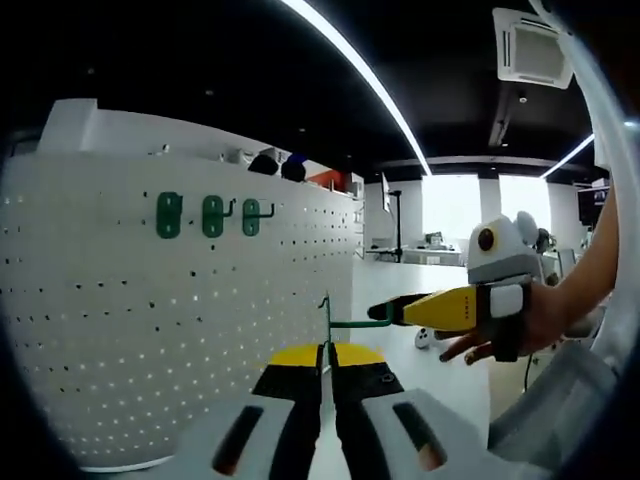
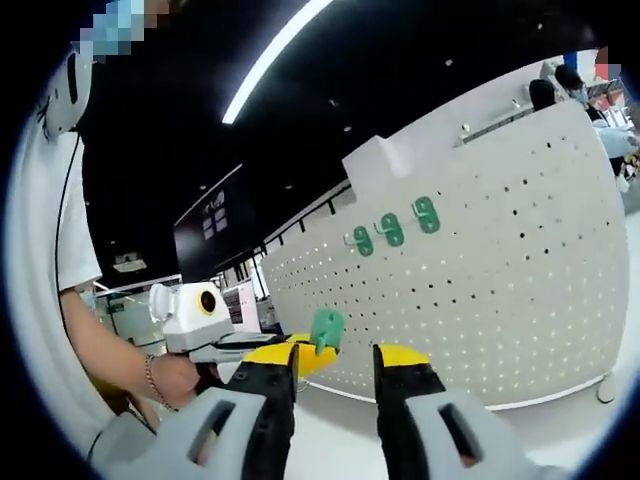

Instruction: Insert the hook assembly into the mounting plate slot until the hook locks in place.

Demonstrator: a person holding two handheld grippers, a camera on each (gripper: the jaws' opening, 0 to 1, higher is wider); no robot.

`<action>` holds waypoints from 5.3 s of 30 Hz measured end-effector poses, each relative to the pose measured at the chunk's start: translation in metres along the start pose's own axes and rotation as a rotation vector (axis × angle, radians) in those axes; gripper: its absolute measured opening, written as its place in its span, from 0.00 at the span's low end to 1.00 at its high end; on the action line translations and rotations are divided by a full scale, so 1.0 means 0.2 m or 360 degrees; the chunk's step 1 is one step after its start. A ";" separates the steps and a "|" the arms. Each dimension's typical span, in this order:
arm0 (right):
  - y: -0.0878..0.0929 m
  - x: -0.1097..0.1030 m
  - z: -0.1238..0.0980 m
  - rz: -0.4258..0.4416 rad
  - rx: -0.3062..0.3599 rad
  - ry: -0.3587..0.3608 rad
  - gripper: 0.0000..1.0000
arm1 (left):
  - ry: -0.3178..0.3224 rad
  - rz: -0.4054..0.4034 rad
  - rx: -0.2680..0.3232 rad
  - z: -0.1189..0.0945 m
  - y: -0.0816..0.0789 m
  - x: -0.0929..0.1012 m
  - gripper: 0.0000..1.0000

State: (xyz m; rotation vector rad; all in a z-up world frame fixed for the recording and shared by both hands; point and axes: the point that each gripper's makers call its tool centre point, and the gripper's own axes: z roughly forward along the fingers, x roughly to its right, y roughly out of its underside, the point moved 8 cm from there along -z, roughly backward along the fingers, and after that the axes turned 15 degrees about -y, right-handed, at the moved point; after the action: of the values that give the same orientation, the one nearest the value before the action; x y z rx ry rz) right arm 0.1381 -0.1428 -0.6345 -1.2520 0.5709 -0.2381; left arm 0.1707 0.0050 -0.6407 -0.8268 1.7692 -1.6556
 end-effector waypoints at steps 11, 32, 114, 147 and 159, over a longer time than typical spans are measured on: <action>0.01 0.00 0.12 0.0007 -0.0021 -0.0014 0.17 | -0.0018 -0.0002 0.0003 -0.01 -0.01 -0.01 0.02; 0.03 -0.01 0.17 -0.0021 -0.0049 -0.0005 0.04 | -0.0043 -0.0017 0.0016 -0.02 -0.02 -0.01 0.02; -0.19 0.18 0.14 -0.0226 -0.0159 0.0372 0.00 | -0.0313 0.0006 -0.0080 -0.09 0.06 -0.12 0.98; -0.49 0.49 0.16 -0.0476 -0.0082 0.0710 0.01 | -0.0361 -0.0025 -0.0096 -0.23 0.08 -0.17 0.93; -0.55 0.57 0.19 -0.0562 -0.0045 0.0766 0.01 | -0.0398 -0.0042 -0.0096 -0.29 0.08 -0.19 0.92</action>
State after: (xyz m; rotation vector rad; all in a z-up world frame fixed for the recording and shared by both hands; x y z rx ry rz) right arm 0.2697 -0.1990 -0.5555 -1.3246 0.7610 -0.8456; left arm 0.1505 0.0718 -0.6532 -1.0397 1.6466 -1.4501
